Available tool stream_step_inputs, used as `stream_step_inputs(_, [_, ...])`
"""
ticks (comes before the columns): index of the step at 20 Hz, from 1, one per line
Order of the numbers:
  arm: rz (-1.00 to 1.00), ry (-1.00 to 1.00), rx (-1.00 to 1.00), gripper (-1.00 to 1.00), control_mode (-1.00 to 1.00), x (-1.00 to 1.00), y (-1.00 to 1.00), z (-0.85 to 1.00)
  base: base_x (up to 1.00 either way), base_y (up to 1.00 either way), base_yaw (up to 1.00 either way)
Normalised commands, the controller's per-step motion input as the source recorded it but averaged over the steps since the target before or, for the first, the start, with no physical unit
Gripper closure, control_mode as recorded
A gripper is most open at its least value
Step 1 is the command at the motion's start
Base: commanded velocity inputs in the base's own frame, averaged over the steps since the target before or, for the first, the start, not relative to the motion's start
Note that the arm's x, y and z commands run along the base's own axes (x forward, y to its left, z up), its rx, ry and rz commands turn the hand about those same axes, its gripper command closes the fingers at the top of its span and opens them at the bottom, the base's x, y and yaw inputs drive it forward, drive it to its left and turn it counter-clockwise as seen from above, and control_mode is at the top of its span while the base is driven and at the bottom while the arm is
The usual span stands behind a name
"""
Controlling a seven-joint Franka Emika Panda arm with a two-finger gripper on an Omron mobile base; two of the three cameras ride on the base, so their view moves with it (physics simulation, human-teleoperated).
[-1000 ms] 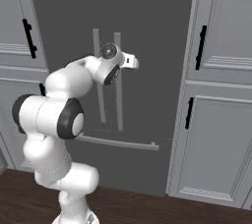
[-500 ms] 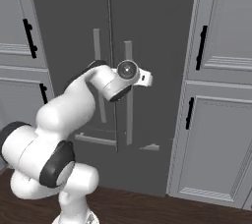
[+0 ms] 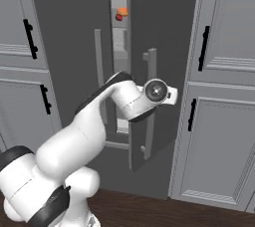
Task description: Take the strawberry from the fridge and place it on top of the pancake, located on the dining counter.
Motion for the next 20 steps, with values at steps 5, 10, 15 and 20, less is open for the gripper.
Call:
stream_step_inputs(5, [0.09,0.07,0.0,1.0,-1.0,-0.17,-0.88,-0.22,0.0,0.0,0.0])
stream_step_inputs(10, [-0.02,0.22,-0.03,1.0,-1.0,-0.28,-0.24,0.04,0.0,0.0,0.0])
stream_step_inputs(15, [-0.13,0.16,-0.31,-1.0,-1.0,-0.51,0.65,0.1,0.0,0.0,0.0])
stream_step_inputs(20, [-0.13,0.18,-0.49,-1.0,-1.0,-0.25,1.0,0.08,0.0,0.0,0.0])
